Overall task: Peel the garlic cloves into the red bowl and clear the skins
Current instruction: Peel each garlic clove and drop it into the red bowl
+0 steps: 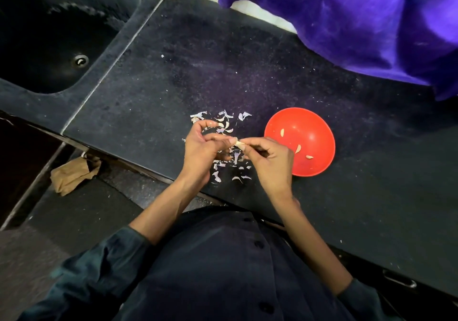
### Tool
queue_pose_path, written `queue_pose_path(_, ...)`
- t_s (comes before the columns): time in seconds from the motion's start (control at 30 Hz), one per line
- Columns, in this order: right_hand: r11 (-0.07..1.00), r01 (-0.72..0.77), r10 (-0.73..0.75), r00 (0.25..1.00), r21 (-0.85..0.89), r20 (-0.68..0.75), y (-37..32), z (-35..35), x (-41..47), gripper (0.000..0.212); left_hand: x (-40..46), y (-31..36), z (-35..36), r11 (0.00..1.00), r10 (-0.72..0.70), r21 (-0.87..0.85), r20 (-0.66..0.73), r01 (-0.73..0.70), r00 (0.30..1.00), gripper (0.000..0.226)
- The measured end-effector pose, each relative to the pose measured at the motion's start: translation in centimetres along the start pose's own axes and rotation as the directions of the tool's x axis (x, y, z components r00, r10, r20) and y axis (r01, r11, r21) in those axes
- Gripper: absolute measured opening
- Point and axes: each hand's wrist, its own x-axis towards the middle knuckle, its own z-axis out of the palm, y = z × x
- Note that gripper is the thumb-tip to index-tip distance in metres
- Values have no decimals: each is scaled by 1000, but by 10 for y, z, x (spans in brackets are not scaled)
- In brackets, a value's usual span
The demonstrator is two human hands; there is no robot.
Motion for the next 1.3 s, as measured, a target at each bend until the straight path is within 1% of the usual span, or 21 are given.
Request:
queue_pose_path(0.07, 998, 26, -26, 1000, -64, -6, 1, -1, 1, 26, 0, 0, 1, 991, 76, 108, -21, -74, 997, 45)
queue_pose_path(0.1, 999, 4, -5, 1000, -53, -1, 1, -1, 1, 26, 0, -1, 2, 978, 121, 173, -23, -115, 992, 46)
queue_pose_path(0.13, 999, -50, 50, 999, 2, 10, 0, -1, 2, 25, -1, -1, 2, 959, 162, 238, -21, -152, 987, 45)
queue_pose_path(0.2, 960, -199, 195, 980, 198, 38, -2, -3, 3, 18, 0, -1, 3, 920, 225, 331, -10, -209, 974, 42)
queue_pose_path(0.23, 925, -255, 253, 966, 282, 44, -4, -6, 3, 15, 2, -2, 3, 906, 250, 355, -6, -231, 968, 39)
queue_pose_path(0.27, 901, -284, 288, 957, 327, 36, -4, -9, 3, 12, 4, -2, 1, 894, 272, 371, -1, -252, 962, 33)
queue_pose_path(0.33, 886, -295, 315, 949, 356, 2, -4, -17, 5, 11, 8, -3, -1, 879, 298, 382, 24, -284, 954, 21)
queue_pose_path(0.43, 889, -279, 321, 945, 364, -60, 1, -30, 8, 17, 10, -6, 4, 886, 254, 376, 96, -271, 962, 11)
queue_pose_path(0.53, 925, -229, 280, 950, 304, -135, 8, -42, 10, 19, 11, -10, 15, 863, 236, 418, 168, -286, 957, 7)
queue_pose_path(0.6, 940, -218, 270, 946, 263, -180, 13, -50, 10, 17, 14, -12, 23, 839, 237, 449, 206, -307, 949, 8)
queue_pose_path(0.67, 948, -221, 270, 939, 229, -213, 16, -56, 9, 21, 17, -13, 27, 816, 236, 481, 230, -321, 944, 12)
queue_pose_path(0.73, 956, -219, 262, 937, 196, -231, 19, -59, 8, 26, 22, -16, 29, 775, 237, 538, 239, -331, 942, 14)
queue_pose_path(0.83, 966, -210, 243, 938, 152, -249, 23, -62, 7, 28, 32, -19, 25, 700, 218, 628, 264, -339, 939, 7)
queue_pose_path(0.93, 973, -194, 223, 935, 128, -275, 24, -60, 6, 28, 38, -19, 15, 648, 197, 684, 273, -334, 942, 17)
queue_pose_path(1.03, 975, -189, 213, 949, 120, -231, 24, -54, 6, 28, 40, -16, -1, 620, 217, 717, 234, -319, 948, 17)
queue_pose_path(1.17, 980, -197, 197, 974, 12, -109, 28, -37, 8, 37, 38, -13, -26, 629, 264, 721, 152, -290, 952, 15)
queue_pose_path(1.23, 983, -180, 179, 983, -32, -41, 27, -25, 11, 34, 37, -11, -38, 637, 272, 721, 121, -273, 955, 13)
queue_pose_path(1.3, 986, -131, 135, 990, -101, 29, 24, -14, 13, 28, 35, -10, -47, 646, 273, 720, 93, -254, 957, 13)
